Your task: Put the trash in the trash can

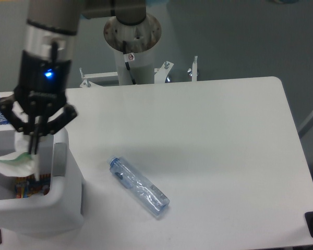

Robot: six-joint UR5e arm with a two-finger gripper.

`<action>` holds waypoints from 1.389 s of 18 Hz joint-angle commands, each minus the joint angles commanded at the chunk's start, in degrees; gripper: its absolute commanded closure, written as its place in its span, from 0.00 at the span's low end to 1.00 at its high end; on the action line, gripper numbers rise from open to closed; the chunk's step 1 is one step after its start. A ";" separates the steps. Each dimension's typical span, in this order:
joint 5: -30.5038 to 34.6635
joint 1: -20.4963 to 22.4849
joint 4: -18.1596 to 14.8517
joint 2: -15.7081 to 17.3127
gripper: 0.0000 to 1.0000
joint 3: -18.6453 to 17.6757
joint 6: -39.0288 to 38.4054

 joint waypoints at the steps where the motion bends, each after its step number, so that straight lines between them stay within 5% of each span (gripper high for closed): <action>1: 0.17 0.00 -0.17 0.09 0.00 -0.17 2.02; 9: 1.22 0.17 -0.61 0.26 0.00 0.53 2.04; 13: 2.37 6.05 -1.84 -0.87 0.00 -0.09 1.87; 25: 3.78 15.73 -23.10 -9.83 0.00 0.35 3.89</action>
